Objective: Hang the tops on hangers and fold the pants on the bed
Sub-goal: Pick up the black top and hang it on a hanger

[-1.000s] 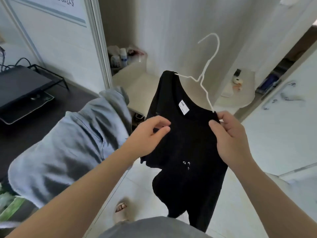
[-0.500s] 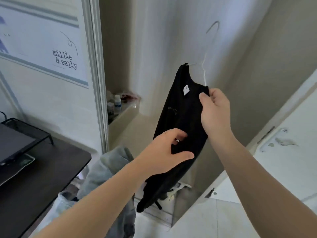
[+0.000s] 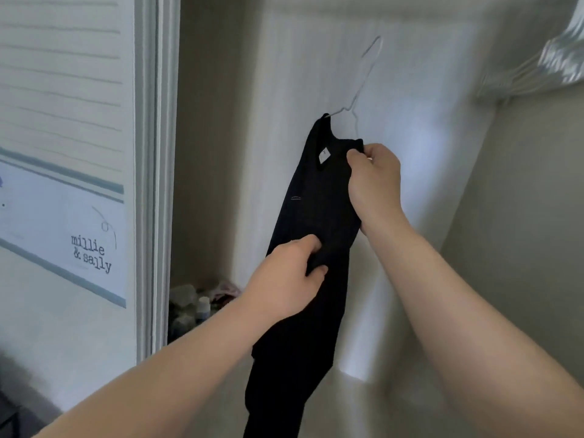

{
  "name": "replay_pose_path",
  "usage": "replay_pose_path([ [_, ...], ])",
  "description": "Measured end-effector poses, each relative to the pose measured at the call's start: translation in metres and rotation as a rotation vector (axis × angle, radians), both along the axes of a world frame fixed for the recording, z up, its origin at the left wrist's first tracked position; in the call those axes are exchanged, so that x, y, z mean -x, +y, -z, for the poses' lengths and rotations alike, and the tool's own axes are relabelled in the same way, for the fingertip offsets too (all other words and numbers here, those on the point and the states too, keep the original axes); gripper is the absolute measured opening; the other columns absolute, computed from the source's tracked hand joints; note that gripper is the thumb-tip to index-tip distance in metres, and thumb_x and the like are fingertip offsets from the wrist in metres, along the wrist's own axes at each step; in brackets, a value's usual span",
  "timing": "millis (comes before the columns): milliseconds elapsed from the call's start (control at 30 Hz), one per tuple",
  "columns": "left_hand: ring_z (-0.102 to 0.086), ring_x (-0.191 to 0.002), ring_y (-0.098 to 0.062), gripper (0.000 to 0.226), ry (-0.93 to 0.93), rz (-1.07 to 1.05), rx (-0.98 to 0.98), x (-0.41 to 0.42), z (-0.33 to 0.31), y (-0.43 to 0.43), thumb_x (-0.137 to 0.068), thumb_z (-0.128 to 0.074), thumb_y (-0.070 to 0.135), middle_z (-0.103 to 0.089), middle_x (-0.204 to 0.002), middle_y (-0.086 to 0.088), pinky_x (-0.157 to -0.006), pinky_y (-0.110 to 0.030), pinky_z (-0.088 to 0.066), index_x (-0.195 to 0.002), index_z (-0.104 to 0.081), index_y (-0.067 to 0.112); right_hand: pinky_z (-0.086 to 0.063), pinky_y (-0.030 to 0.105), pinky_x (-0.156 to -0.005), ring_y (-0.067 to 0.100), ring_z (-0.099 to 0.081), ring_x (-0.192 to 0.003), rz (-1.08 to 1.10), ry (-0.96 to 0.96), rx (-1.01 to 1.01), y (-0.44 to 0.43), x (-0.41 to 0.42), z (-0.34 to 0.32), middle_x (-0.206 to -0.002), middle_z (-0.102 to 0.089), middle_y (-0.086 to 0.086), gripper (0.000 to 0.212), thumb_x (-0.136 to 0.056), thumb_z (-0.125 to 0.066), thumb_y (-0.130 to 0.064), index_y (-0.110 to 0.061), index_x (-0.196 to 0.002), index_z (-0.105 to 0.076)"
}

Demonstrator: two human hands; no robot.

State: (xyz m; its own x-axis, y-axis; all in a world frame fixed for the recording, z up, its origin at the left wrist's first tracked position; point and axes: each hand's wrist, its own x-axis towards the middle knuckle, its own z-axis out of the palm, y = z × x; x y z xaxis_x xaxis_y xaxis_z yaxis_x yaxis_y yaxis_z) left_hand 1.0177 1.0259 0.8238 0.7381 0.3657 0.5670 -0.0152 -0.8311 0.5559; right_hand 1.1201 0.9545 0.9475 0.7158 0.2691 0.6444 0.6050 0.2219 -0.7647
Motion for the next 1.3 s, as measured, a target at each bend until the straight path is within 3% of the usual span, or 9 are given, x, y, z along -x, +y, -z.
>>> replay_pose_path([
  [133,-0.038,-0.053,-0.007,0.04,-0.057,-0.058,-0.066,-0.031,-0.059,0.034,-0.093,-0.064,0.025,-0.038,-0.06,0.011,-0.05,-0.021,-0.026,-0.07,-0.032,0.031,-0.032,0.021,-0.046,0.007,-0.037,-0.05,-0.003,-0.103,-0.026,0.03,-0.039,-0.059,-0.061,-0.04,-0.005,0.02,-0.092,-0.048,-0.008,-0.013,-0.073,-0.044],
  [267,-0.044,-0.058,-0.01,0.036,-0.041,-0.139,-0.221,-0.054,-0.115,0.059,-0.096,-0.059,0.026,-0.045,-0.065,0.009,-0.054,-0.028,-0.033,-0.073,-0.032,0.031,-0.03,0.025,-0.051,0.01,-0.034,-0.051,-0.009,-0.144,-0.07,0.057,-0.074,-0.117,-0.057,-0.035,-0.006,0.033,-0.091,-0.046,-0.006,-0.018,-0.064,-0.031],
  [367,-0.047,-0.064,-0.015,0.025,-0.002,-0.241,-0.388,-0.065,-0.154,0.077,-0.099,-0.053,0.03,-0.048,-0.071,0.008,-0.058,-0.032,-0.038,-0.082,-0.036,0.027,-0.024,0.026,-0.049,0.008,-0.03,-0.043,-0.005,-0.158,-0.091,0.077,-0.1,-0.159,-0.044,-0.03,-0.014,0.04,-0.09,-0.046,-0.005,-0.021,-0.059,-0.026],
  [567,-0.049,-0.074,-0.022,0.015,0.047,-0.398,-0.589,-0.077,-0.215,0.104,-0.101,-0.045,0.032,-0.041,-0.072,0.011,-0.062,-0.032,-0.037,-0.09,-0.036,0.028,-0.024,0.027,-0.051,0.018,-0.033,-0.049,0.021,-0.138,-0.088,0.108,-0.138,-0.219,-0.052,-0.033,-0.003,0.038,-0.088,-0.047,-0.005,-0.019,-0.058,-0.029],
  [800,-0.06,-0.086,-0.03,0.009,0.113,-0.466,-0.629,-0.08,-0.246,0.124,-0.101,-0.045,0.028,-0.057,-0.088,0.001,-0.069,-0.036,-0.047,-0.097,-0.046,0.02,-0.027,0.028,-0.052,0.023,-0.037,-0.055,0.028,-0.153,-0.067,0.138,-0.147,-0.247,-0.06,-0.036,0.002,0.037,-0.093,-0.046,-0.008,-0.016,-0.061,-0.031],
  [1067,-0.059,-0.087,-0.031,0.009,0.088,-0.464,-0.634,-0.077,-0.255,0.133,-0.101,-0.046,0.029,-0.059,-0.091,-0.001,-0.071,-0.037,-0.048,-0.098,-0.048,0.02,-0.024,0.029,-0.051,0.021,-0.03,-0.052,0.065,-0.245,-0.116,0.145,-0.144,-0.26,-0.059,-0.031,0.001,0.041,-0.096,-0.048,-0.011,-0.017,-0.061,-0.028],
  [1167,-0.056,-0.084,-0.03,0.01,0.073,-0.467,-0.632,-0.08,-0.26,0.134,-0.101,-0.046,0.028,-0.054,-0.086,0.001,-0.068,-0.036,-0.044,-0.096,-0.045,0.02,-0.03,0.029,-0.051,0.022,-0.038,-0.058,0.086,-0.2,-0.132,0.147,-0.145,-0.277,-0.066,-0.037,0.001,0.032,-0.096,-0.047,-0.013,-0.016,-0.067,-0.033],
  [1300,-0.053,-0.079,-0.031,0.011,0.041,-0.489,-0.643,-0.083,-0.268,0.135,-0.101,-0.046,0.027,-0.054,-0.086,0.0,-0.067,-0.035,-0.042,-0.096,-0.046,0.018,-0.045,0.032,-0.072,0.03,-0.057,-0.088,0.078,-0.106,-0.11,0.15,-0.156,-0.293,-0.091,-0.054,0.007,0.002,-0.092,-0.048,-0.01,-0.01,-0.09,-0.048],
])
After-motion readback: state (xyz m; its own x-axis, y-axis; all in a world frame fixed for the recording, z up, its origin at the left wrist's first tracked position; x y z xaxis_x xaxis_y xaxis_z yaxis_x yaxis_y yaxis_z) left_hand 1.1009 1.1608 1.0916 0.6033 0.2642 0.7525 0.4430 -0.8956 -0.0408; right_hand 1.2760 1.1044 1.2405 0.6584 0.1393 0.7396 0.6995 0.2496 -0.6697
